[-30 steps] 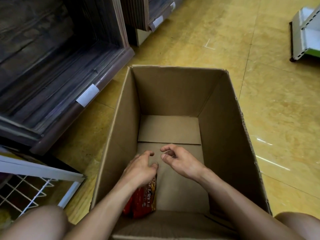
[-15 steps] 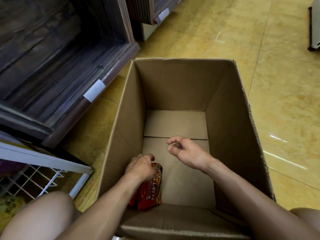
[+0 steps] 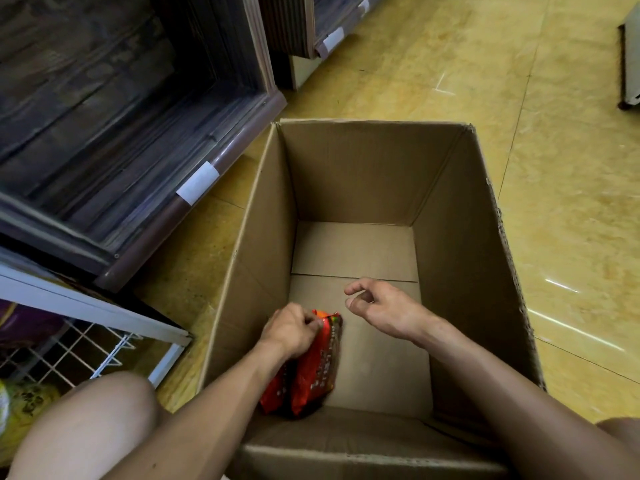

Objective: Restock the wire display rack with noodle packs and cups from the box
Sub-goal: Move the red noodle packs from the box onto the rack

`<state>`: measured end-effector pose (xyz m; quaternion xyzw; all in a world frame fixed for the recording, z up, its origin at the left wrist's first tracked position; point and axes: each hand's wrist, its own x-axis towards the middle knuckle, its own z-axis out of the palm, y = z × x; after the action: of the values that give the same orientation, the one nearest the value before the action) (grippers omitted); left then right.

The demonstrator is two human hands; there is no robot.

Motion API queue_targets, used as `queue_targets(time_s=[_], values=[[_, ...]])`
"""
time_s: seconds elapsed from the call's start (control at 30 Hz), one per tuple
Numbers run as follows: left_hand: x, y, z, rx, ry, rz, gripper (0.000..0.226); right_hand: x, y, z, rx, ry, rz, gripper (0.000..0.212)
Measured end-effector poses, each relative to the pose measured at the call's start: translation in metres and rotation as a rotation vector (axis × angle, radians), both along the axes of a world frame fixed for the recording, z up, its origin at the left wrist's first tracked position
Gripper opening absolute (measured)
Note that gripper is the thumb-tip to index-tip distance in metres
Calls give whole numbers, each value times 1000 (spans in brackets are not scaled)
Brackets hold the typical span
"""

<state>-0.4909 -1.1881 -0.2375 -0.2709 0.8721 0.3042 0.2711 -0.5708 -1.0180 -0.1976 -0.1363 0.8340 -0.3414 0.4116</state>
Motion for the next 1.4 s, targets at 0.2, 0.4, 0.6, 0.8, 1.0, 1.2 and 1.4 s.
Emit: queue_targets(time_s=[0.2,0.4,0.6,0.8,1.0,1.2,1.4], values=[[-10,-3,13,165,337,248,7,-1,-1,-1,41,85,28,42],[-22,1,38,235,644,285,10,-3,4,4,51,369,-4,79],[-21,6,48,305,681,136,19,-5,3,8,32,471,45,71],[-24,7,61,492,782,213,13,-10,4,16,-35,339,34,35],[-29,3,57,496,760,278,20,-8,1,23,16,372,21,36],[-34,-6,30,249,541,375,14,-6,4,23,117,375,-90,54],[-29,3,21,130,225,176,29,-15,4,27,143,424,-271,50]])
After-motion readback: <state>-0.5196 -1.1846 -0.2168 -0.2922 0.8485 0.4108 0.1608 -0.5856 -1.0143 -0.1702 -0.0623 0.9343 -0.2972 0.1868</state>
